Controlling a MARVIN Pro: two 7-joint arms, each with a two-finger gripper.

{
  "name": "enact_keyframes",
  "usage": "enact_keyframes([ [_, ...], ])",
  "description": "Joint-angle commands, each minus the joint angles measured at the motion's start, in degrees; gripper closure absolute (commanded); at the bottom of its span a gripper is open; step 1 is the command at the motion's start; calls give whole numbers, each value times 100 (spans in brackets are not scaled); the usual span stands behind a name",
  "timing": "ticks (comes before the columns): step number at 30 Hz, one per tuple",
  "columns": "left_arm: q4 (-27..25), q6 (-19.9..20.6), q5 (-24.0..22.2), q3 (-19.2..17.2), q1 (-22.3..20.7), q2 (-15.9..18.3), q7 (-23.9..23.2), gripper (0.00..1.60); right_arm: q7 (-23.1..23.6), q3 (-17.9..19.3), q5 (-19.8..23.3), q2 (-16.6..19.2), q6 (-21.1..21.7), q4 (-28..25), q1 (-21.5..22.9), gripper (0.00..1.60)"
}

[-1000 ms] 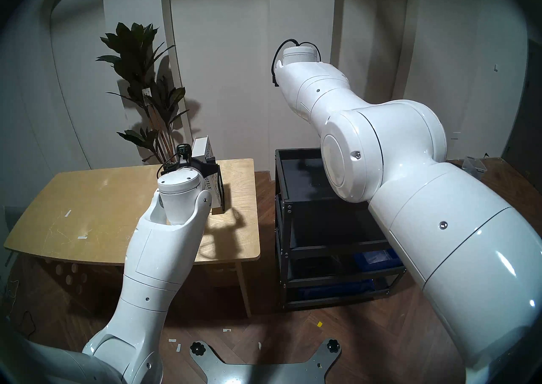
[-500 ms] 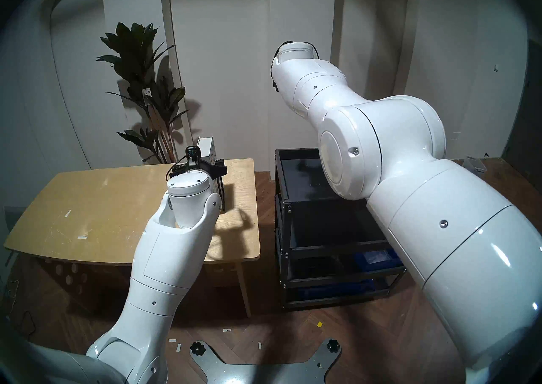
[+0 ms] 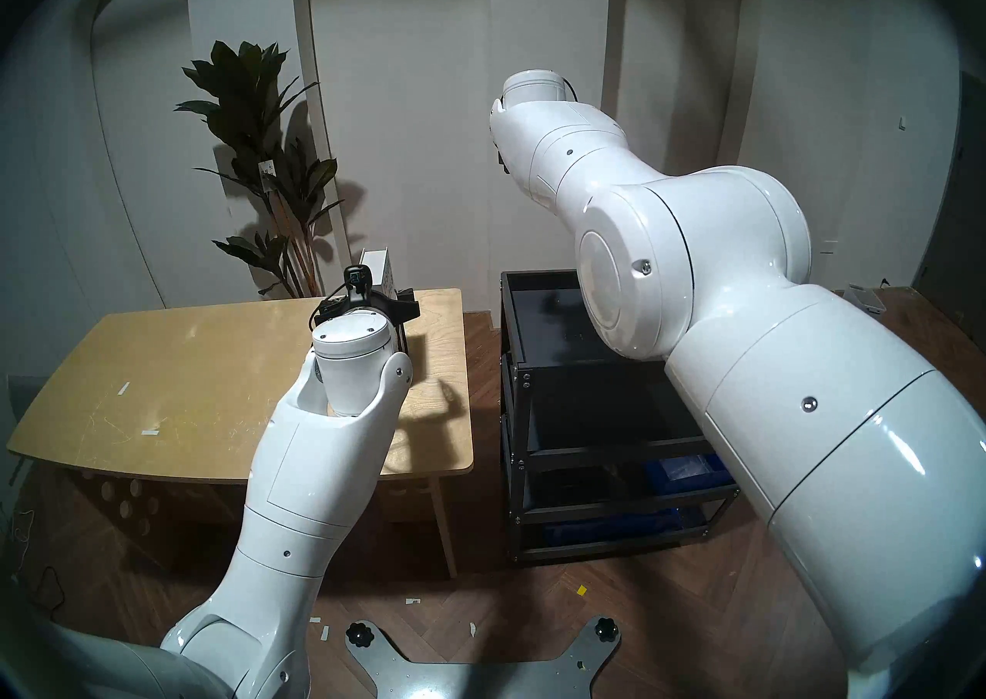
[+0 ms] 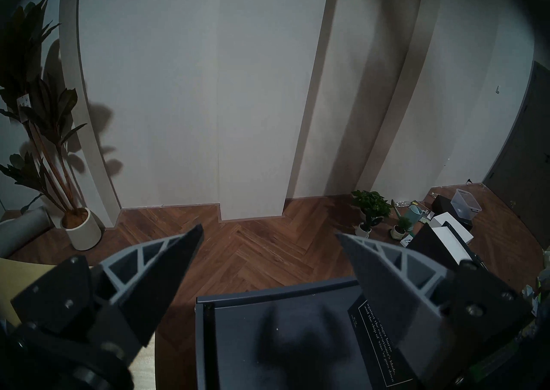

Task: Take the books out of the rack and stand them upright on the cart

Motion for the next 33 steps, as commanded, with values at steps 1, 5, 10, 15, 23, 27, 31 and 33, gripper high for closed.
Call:
enact_keyframes([
  [1,-64,-77,24,-38,-154,-12,25,0,-108,33,21,-81,164,-104,275,0],
  [5,-29,-93,25,-64,-164,-6,65,0,-163,64,25,-130,284,-109,322,0],
  [10,41,-113,19,-130,-182,-7,112,0,-240,112,31,-202,446,-119,392,0],
  [15,113,-131,17,-197,-207,-10,148,0,-305,157,41,-262,587,-122,455,0],
  [23,233,-160,9,-287,-259,-24,191,0,-406,232,76,-362,800,-113,521,0],
  [27,293,-177,6,-331,-291,-32,213,0,-458,274,108,-414,914,-121,576,0],
  [31,338,-194,5,-363,-326,-44,229,0,-504,311,141,-458,1008,-133,636,0],
  [33,365,-203,4,-382,-347,-51,237,0,-531,332,160,-486,1064,-138,670,0],
])
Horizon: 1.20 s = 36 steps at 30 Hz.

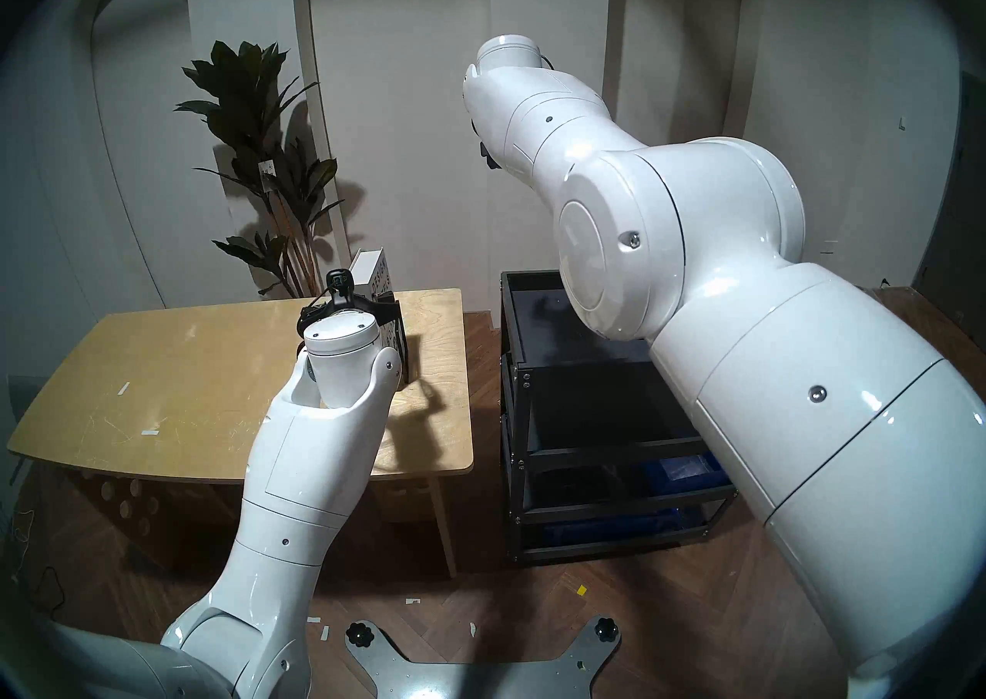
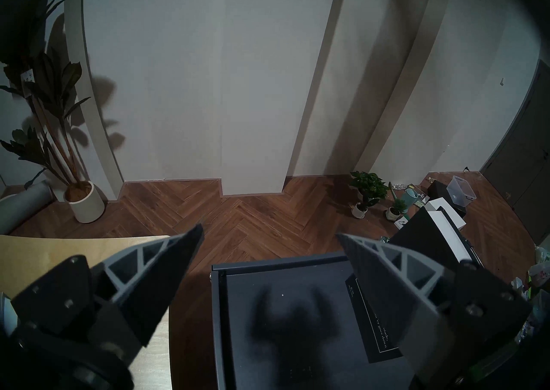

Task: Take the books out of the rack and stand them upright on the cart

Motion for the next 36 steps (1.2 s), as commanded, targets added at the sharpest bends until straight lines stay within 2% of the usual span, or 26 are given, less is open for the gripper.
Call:
enact_keyframes([
  [1,4,-78,6,-20,-231,-20,-20,0,-75,34,35,-131,123,-142,314,0],
  [27,379,-199,-47,-144,-470,-151,-242,0,-422,299,269,-430,779,-187,739,0],
  [36,536,-231,-55,-213,-547,-161,-342,0,-540,379,337,-510,798,-213,889,0],
])
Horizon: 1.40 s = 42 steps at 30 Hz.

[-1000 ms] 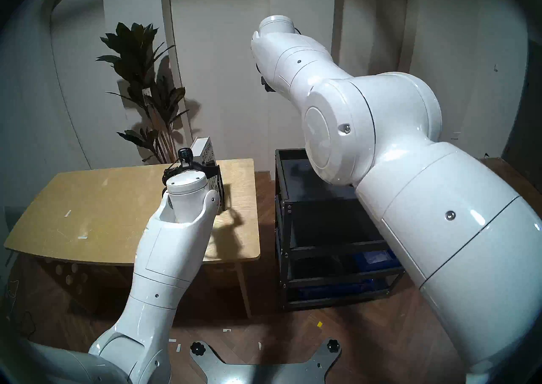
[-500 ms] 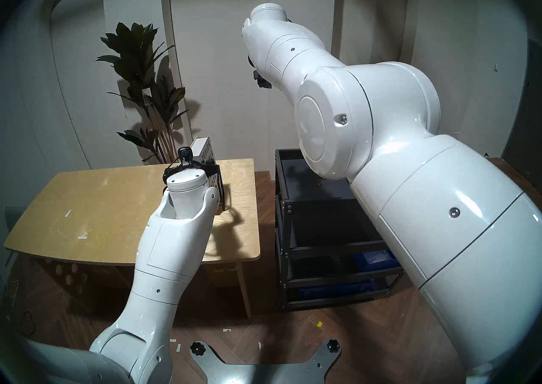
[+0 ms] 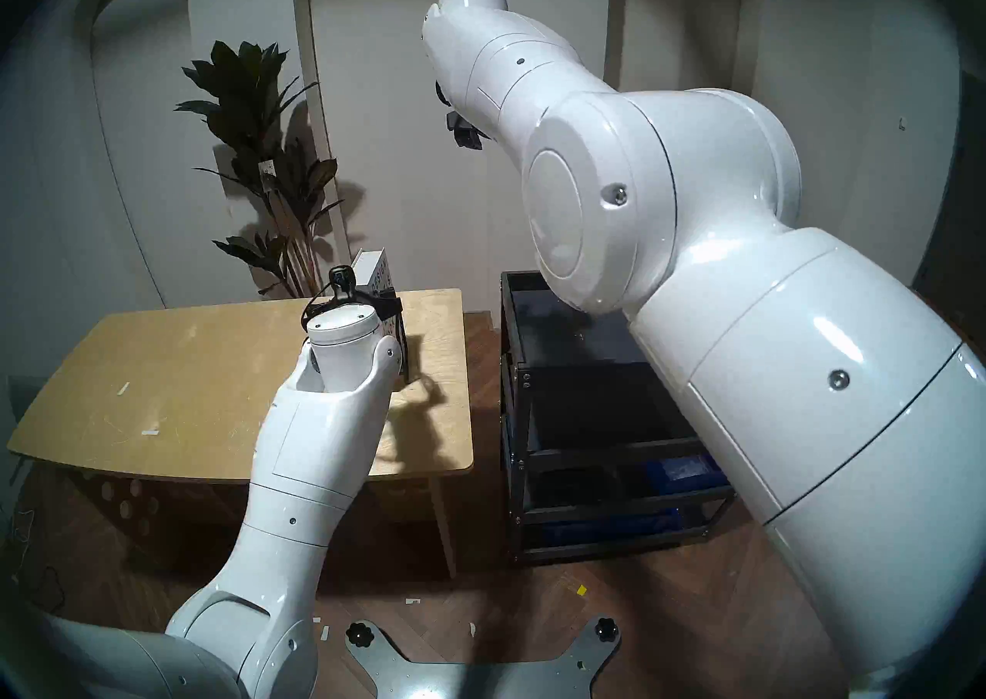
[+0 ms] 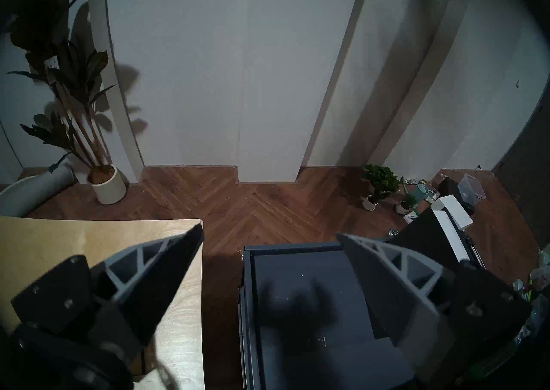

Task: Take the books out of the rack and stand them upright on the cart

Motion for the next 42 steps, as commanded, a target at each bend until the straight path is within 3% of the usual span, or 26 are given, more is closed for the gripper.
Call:
enact_keyframes([
  [1,47,-78,-25,-30,-253,-11,-74,0,-85,32,28,-95,-12,-159,340,0],
  [24,466,-166,-109,-227,-511,-2,-352,0,-431,228,190,-285,-12,-182,667,0],
  [25,483,-169,-110,-237,-521,1,-361,24,-446,234,196,-292,-12,-182,679,0],
  [26,483,-169,-110,-237,-521,1,-361,24,-446,234,196,-292,-12,-182,679,0],
  [27,525,-178,-119,-258,-543,2,-388,105,-480,254,213,-312,-12,-181,709,0],
  [30,575,-192,-126,-284,-572,3,-420,149,-527,277,233,-336,-12,-181,747,0],
  [31,575,-192,-126,-284,-572,3,-420,149,-527,277,233,-336,-12,-181,747,0],
  [32,595,-199,-127,-295,-585,3,-433,160,-547,288,242,-347,-12,-181,763,0],
  [42,752,-258,-148,-382,-723,5,-560,160,-729,381,320,-442,-12,-183,913,0],
])
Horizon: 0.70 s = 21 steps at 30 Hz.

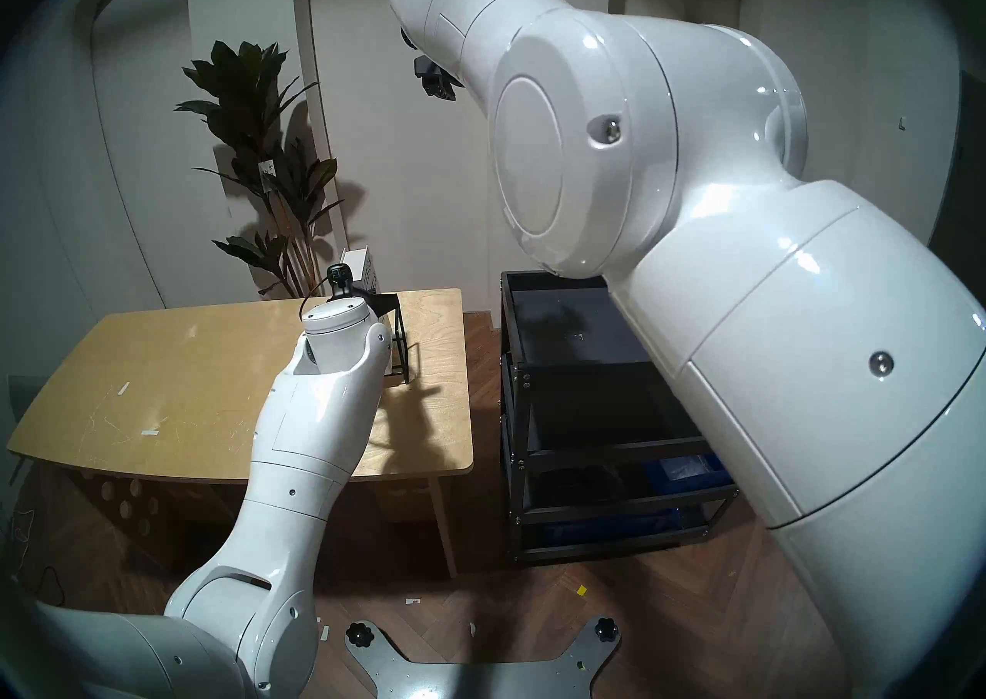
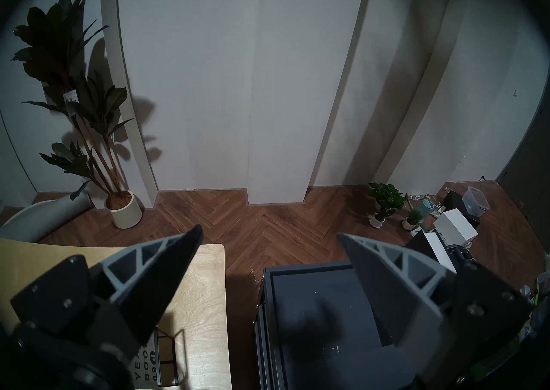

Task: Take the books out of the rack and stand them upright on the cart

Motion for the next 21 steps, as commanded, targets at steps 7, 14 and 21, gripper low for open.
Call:
enact_keyframes([
  [7,87,-108,-16,-55,-353,17,-125,160,-194,71,57,-126,-14,-129,365,0],
  [14,144,-137,-22,-108,-469,31,-201,160,-316,133,107,-185,-14,-134,471,0],
  [21,137,-169,-26,-172,-614,64,-269,160,-415,192,160,-235,-14,-98,511,0],
])
